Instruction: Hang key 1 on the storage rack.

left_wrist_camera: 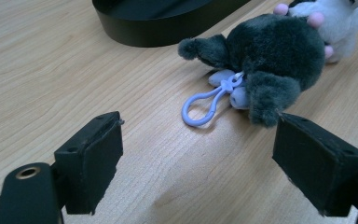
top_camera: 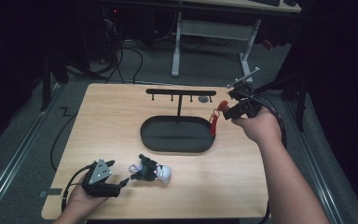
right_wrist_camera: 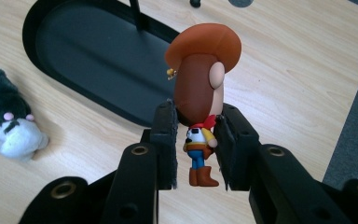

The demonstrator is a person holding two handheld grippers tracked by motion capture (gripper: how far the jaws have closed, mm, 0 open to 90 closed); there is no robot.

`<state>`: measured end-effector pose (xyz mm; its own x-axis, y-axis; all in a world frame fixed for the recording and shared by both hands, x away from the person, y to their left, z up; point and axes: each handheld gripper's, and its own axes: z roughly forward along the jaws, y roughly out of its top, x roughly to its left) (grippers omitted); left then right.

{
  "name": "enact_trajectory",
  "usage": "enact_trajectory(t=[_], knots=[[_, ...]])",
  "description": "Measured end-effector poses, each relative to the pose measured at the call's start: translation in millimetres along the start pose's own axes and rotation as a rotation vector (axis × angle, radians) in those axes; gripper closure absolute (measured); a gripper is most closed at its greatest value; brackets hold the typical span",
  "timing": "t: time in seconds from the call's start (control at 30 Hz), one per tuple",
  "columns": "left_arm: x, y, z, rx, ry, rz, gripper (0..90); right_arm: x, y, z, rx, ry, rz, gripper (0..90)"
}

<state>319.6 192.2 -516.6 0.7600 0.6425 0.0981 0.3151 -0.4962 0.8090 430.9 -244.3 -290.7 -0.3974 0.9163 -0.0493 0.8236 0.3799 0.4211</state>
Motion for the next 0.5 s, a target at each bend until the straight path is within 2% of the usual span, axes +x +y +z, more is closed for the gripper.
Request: enact_trajectory(t=[0.5], knots=[[0.2, -0.8, 0.3, -0.003, -0.002, -0.007, 16.2, -2.3, 20.2, 2.5, -0.032, 0.007, 0.009, 70.7]])
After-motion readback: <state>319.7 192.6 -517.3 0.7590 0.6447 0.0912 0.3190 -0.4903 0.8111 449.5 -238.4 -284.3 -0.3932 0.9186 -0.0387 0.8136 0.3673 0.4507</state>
